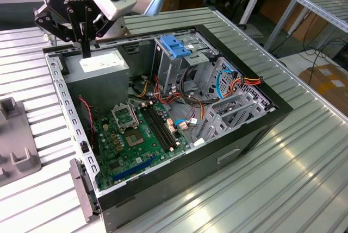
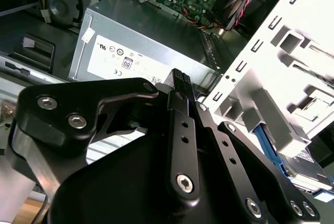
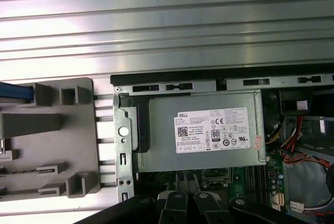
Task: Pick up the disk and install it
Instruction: 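Reach for the disk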
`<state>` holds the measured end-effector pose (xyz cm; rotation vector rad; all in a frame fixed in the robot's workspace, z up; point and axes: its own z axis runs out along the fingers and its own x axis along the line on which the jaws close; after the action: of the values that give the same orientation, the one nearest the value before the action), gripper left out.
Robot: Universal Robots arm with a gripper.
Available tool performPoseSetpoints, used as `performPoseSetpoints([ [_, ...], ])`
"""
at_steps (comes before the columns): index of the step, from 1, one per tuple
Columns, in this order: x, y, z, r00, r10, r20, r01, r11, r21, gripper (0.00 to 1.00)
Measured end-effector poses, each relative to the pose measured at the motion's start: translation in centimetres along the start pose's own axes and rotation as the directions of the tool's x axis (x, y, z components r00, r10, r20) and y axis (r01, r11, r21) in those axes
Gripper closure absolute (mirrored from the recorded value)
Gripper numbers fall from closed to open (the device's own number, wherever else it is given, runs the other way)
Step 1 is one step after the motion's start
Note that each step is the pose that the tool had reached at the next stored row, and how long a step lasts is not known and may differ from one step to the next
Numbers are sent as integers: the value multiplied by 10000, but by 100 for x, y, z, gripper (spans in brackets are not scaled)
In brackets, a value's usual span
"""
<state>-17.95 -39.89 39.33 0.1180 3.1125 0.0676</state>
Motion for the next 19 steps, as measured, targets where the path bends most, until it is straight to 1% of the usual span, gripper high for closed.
performPoseSetpoints([
  [19, 72, -5, -2, 10000, 0, 0, 0, 10000, 0, 90],
])
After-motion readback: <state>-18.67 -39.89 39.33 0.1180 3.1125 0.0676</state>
